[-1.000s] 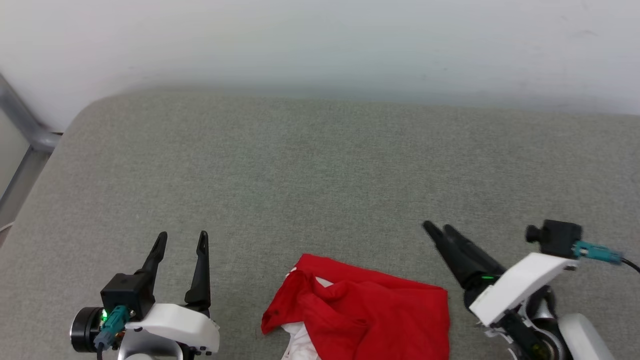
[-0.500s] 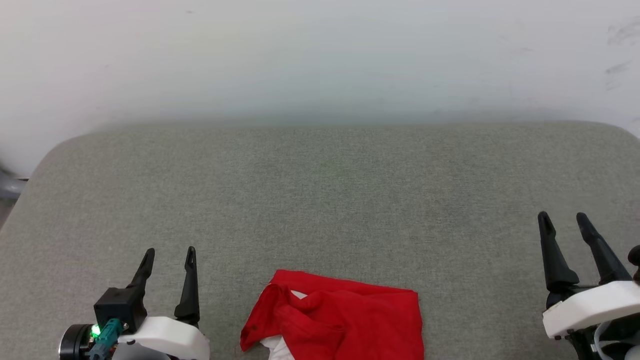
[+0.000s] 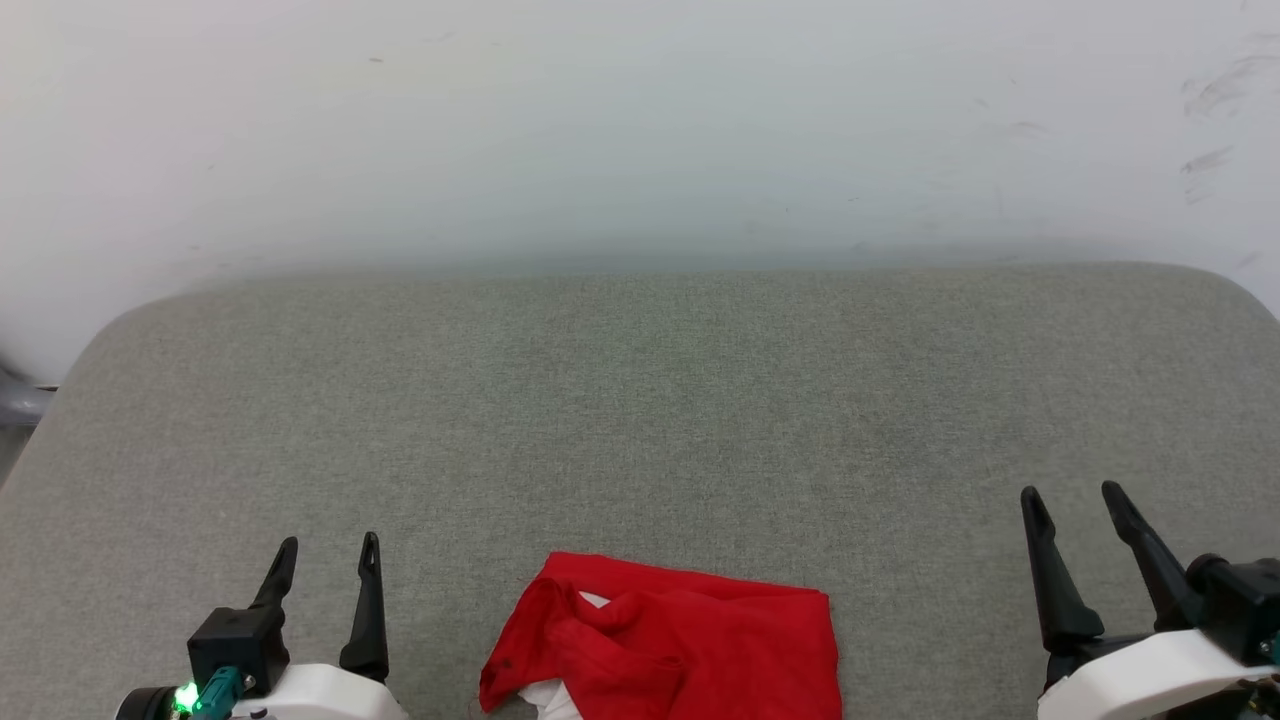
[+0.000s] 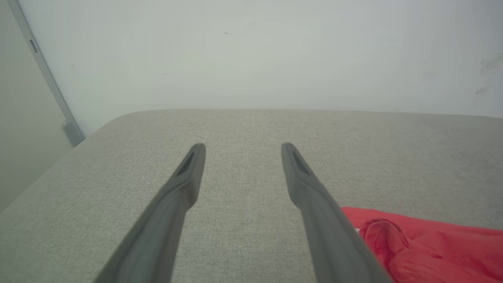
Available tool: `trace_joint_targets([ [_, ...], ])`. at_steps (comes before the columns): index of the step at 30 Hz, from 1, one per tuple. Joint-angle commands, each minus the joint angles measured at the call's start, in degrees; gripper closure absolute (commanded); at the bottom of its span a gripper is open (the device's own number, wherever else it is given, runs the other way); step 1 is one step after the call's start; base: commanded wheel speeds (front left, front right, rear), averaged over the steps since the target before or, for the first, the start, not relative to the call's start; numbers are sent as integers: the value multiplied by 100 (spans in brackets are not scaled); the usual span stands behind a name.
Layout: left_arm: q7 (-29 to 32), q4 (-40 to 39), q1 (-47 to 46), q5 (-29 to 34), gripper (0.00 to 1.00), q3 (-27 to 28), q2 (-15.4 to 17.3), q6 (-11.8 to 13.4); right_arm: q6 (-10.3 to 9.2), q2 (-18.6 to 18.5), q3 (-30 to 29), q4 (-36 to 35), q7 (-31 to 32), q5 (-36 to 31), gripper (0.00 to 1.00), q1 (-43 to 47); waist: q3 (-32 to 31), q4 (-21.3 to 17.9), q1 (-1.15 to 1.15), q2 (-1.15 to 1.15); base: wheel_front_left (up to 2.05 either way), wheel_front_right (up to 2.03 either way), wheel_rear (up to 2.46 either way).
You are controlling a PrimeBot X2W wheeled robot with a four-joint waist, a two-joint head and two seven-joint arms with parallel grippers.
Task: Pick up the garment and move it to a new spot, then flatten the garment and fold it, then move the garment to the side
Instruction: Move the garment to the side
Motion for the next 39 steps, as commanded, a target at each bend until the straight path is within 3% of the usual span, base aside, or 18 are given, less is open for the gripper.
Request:
trace_joint_targets([
  [1,-38,21,59,45,0,30,-17,-3,-3,29,32,-14,-33,-45,0,101,-1,3,1,0,0,0,0],
  [14,-40,-45,-46,146,0,200,-94,-110,-3,62,38,-25,8,118,0,67,75,5,1,0,0,0,0],
  [20,-39,-70,-212,214,0,245,-176,-203,-3,38,-477,192,575,1010,0,134,186,188,1,0,0,0,0],
  [24,-40,-159,-314,277,0,330,-246,-242,-4,-172,-630,456,1186,1626,0,139,372,342,1,0,0,0,0],
  [31,-34,-340,-601,464,0,475,-466,-363,-3,-322,-196,822,2132,2551,0,-59,936,636,1,0,0,0,0],
  [39,-35,-349,-860,704,0,681,-825,-584,-3,-526,609,1169,2834,3137,0,-144,1357,934,1,0,0,0,0],
])
